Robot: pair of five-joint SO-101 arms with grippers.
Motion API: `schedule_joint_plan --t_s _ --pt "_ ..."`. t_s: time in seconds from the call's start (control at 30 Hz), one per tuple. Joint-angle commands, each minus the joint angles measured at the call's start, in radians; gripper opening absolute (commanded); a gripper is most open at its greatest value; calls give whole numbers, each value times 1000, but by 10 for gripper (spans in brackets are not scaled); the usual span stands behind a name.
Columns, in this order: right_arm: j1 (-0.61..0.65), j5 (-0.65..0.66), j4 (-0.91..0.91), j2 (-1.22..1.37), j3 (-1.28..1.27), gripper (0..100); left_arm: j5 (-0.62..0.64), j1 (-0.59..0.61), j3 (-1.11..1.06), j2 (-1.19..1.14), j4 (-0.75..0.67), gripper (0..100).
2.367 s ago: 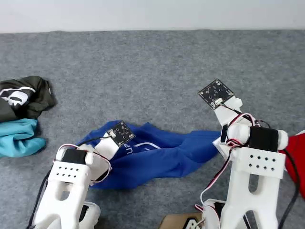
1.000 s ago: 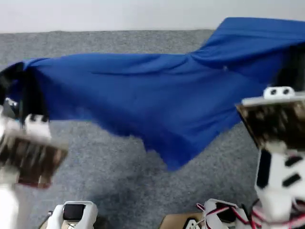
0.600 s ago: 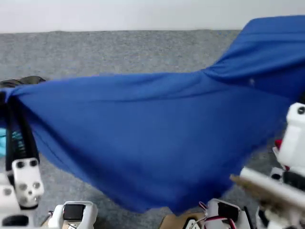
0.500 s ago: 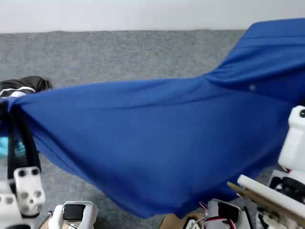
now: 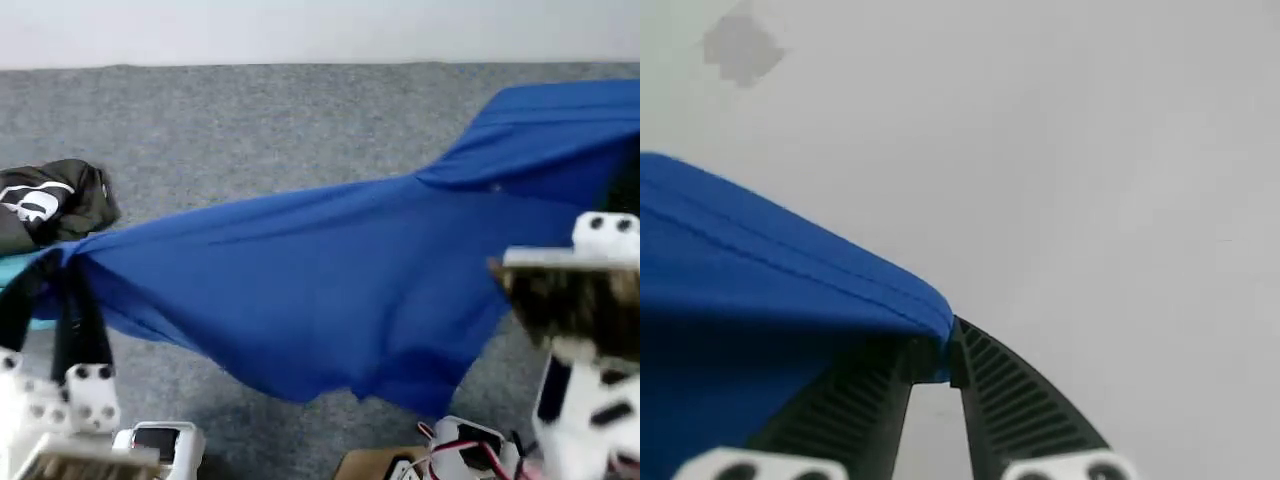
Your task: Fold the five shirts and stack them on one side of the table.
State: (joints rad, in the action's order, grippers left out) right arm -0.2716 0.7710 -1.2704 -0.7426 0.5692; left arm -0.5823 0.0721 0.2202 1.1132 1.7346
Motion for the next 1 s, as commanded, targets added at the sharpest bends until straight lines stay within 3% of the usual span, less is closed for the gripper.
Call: schedule_joint_plan --t_s 0.0,0.17,0.47,0.6,0.77,0.97 --pt "51 8 -2 16 -127 10 2 11 -162 6 15 4" --pt "111 2 116 18 -420 10 2 11 -495 6 -144 4" --pt "185 8 651 19 -1042 10 2 11 -1141 5 -763 4" --pt "222 8 791 31 -1185 10 2 11 -1313 0 -951 4" --pt "219 6 878 165 -1163 10 5 12 -1294 -146 -1046 4" --pt "223 3 881 389 -961 10 6 41 -1046 -471 -1060 4"
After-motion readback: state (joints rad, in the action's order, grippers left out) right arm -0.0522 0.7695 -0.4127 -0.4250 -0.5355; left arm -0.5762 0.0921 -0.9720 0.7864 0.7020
